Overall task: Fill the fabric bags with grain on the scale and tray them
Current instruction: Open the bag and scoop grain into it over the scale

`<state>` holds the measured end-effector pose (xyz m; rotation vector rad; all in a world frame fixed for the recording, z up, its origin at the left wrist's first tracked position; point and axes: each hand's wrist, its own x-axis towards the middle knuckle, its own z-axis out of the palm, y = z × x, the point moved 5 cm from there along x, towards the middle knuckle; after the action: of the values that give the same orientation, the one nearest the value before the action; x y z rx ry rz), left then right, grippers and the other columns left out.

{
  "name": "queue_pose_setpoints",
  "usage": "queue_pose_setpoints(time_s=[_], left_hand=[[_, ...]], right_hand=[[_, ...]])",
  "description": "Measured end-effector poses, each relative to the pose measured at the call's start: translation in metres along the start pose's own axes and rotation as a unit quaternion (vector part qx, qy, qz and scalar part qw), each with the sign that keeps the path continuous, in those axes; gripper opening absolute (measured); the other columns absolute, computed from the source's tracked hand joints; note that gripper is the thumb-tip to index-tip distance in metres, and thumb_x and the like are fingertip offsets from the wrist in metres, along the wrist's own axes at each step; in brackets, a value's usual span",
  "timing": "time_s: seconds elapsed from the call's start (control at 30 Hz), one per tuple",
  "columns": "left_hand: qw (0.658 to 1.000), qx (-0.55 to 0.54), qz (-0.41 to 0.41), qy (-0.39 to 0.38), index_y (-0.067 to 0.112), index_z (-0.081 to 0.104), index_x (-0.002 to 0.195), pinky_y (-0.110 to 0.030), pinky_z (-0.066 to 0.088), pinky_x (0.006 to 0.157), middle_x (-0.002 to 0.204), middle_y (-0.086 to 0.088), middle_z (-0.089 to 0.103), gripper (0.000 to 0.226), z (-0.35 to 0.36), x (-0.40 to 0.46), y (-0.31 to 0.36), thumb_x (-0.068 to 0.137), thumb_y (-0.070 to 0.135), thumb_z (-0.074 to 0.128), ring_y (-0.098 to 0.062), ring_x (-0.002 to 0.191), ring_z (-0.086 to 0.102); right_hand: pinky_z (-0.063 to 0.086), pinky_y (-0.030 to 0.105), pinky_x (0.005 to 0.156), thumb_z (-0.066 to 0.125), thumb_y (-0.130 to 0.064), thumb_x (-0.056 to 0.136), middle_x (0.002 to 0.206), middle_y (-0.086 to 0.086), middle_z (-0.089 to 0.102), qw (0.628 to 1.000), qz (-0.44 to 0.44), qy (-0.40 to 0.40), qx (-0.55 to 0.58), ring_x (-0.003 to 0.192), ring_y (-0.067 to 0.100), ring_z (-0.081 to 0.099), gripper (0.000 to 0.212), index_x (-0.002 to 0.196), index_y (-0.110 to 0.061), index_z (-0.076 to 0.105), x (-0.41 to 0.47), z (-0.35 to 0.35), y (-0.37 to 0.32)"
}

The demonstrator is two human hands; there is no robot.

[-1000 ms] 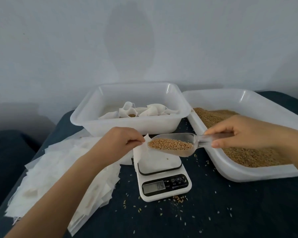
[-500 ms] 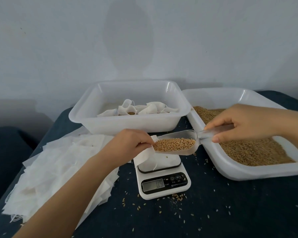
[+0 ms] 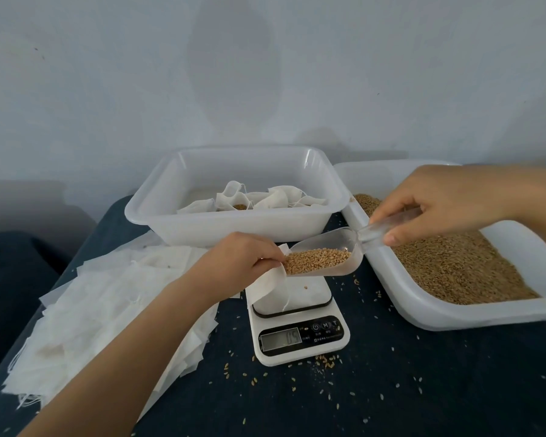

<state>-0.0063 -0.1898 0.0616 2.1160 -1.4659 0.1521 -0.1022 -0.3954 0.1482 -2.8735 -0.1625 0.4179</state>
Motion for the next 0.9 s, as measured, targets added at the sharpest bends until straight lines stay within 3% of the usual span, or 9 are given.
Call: queue_pose_setpoints(time_s=[0.1, 0.23, 0.5, 0.9], left_hand=[[1.0, 0.01, -0.004, -0.007, 0.012, 0.074, 0.098, -0.024, 0.045, 0.081, 0.095, 0.001, 0.072, 0.015, -0.001, 0.002, -0.001, 0.087, 0.01, 0.063, -0.01, 0.087, 0.063], [1.0, 0.008, -0.008, -0.014, 0.011, 0.074, 0.097, -0.023, 0.044, 0.082, 0.096, 0.002, 0.072, 0.015, -0.002, 0.003, -0.003, 0.087, 0.01, 0.063, -0.006, 0.089, 0.06], [1.0, 0.015, -0.006, -0.019, 0.01, 0.074, 0.096, -0.028, 0.045, 0.081, 0.093, -0.001, 0.072, 0.015, -0.003, 0.004, -0.004, 0.087, 0.01, 0.062, -0.014, 0.087, 0.064], [1.0, 0.008, 0.006, -0.004, 0.009, 0.074, 0.094, -0.014, 0.041, 0.08, 0.093, 0.0, 0.072, 0.014, -0.006, 0.004, -0.001, 0.086, 0.006, 0.063, -0.007, 0.093, 0.056]], right_hand=[[0.049, 0.031, 0.072, 0.057, -0.059, 0.071, 0.084, -0.018, 0.069, 1.0, 0.003, 0.003, -0.002, 0.071, 0.0, 0.059, 0.035, 0.1, -0.045, 0.07, 0.002, -0.001, -0.001], [0.051, 0.034, 0.073, 0.06, -0.054, 0.076, 0.085, -0.01, 0.07, 1.0, 0.007, 0.0, -0.001, 0.073, 0.01, 0.062, 0.028, 0.1, -0.044, 0.07, 0.005, -0.002, -0.001], [0.039, 0.009, 0.059, 0.061, -0.051, 0.076, 0.078, -0.013, 0.07, 1.0, 0.014, 0.0, 0.0, 0.063, -0.003, 0.057, 0.025, 0.098, -0.045, 0.07, 0.008, -0.007, -0.008], [0.04, 0.012, 0.058, 0.06, -0.056, 0.072, 0.078, -0.017, 0.069, 0.999, 0.024, 0.0, -0.041, 0.065, -0.001, 0.058, 0.031, 0.1, -0.048, 0.07, 0.008, -0.018, -0.012]])
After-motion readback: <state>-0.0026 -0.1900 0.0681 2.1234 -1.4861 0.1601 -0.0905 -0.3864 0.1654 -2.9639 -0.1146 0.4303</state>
